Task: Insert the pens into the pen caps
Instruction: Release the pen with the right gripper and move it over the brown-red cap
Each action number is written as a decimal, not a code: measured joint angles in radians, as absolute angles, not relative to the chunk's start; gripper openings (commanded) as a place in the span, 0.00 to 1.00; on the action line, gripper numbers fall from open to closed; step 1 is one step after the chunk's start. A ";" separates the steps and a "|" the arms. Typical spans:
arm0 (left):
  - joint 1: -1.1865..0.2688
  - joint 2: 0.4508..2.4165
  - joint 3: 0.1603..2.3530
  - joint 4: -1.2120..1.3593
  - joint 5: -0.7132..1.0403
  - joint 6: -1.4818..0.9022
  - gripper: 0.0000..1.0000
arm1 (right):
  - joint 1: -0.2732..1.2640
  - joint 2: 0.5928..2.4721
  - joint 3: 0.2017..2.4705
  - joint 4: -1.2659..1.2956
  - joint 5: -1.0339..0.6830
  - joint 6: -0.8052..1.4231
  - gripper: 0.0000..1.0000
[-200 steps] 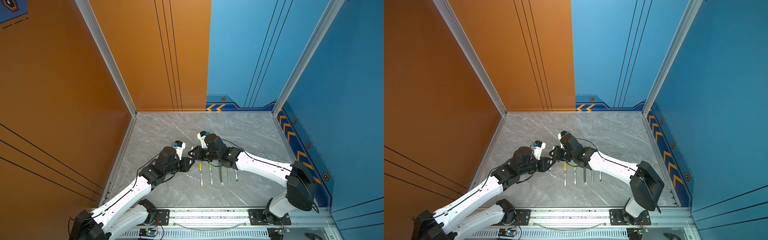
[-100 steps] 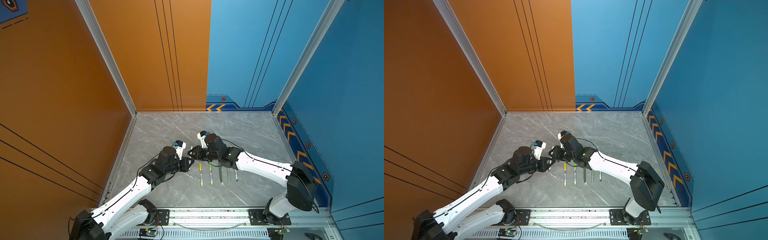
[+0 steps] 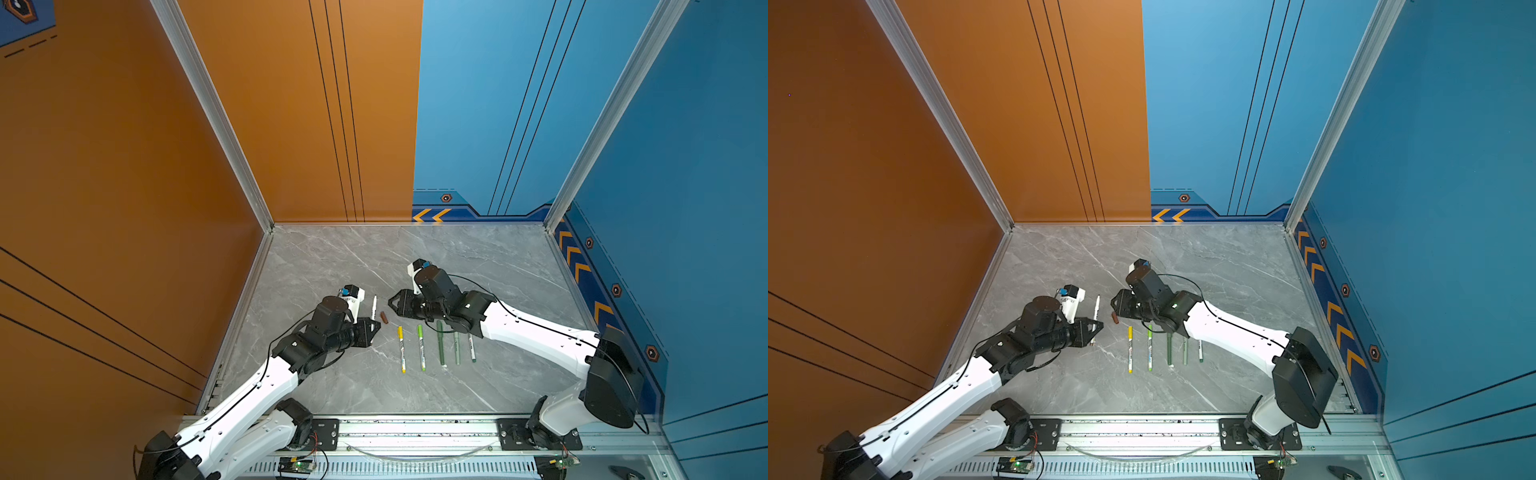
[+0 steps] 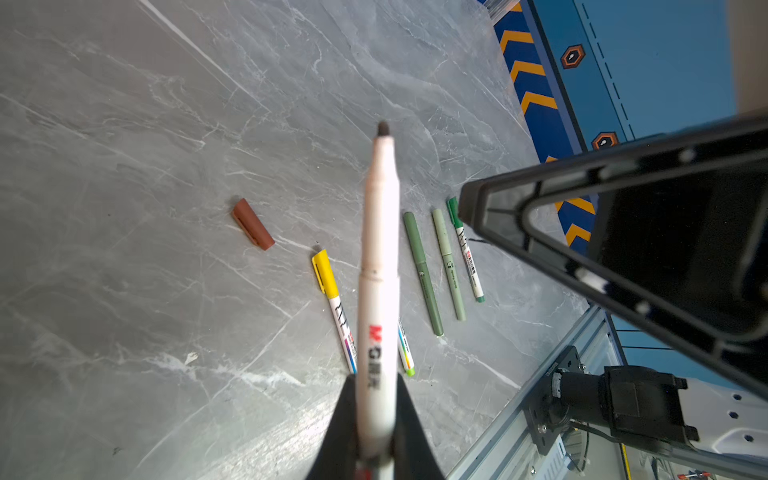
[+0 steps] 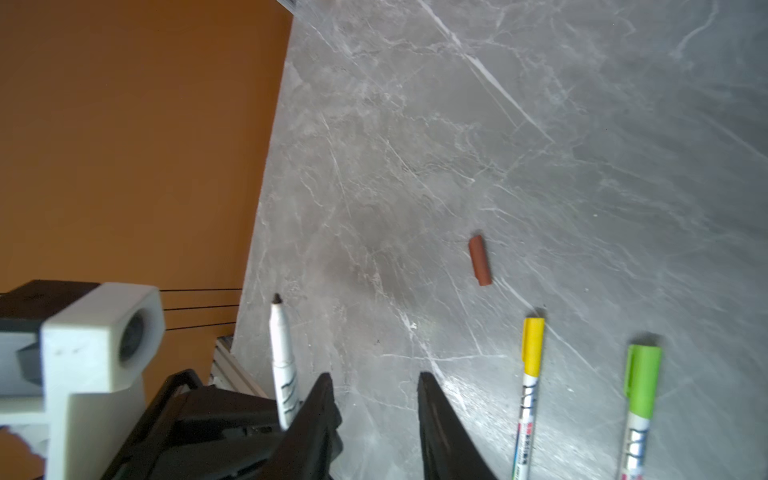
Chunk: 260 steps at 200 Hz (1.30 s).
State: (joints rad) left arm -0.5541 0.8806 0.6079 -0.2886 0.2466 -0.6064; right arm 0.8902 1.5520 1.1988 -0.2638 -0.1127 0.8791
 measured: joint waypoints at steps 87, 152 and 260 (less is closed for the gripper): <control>-0.477 0.742 0.588 -0.479 0.223 -0.606 0.00 | 0.911 1.861 1.456 -0.503 -0.074 0.694 0.35; -0.457 0.677 0.558 -0.566 0.213 -0.626 0.00 | 0.918 2.095 1.633 -0.595 -0.073 0.594 0.35; -0.435 0.706 0.558 -0.573 0.213 -0.625 0.00 | 0.916 2.270 1.813 -0.664 -0.023 0.507 0.30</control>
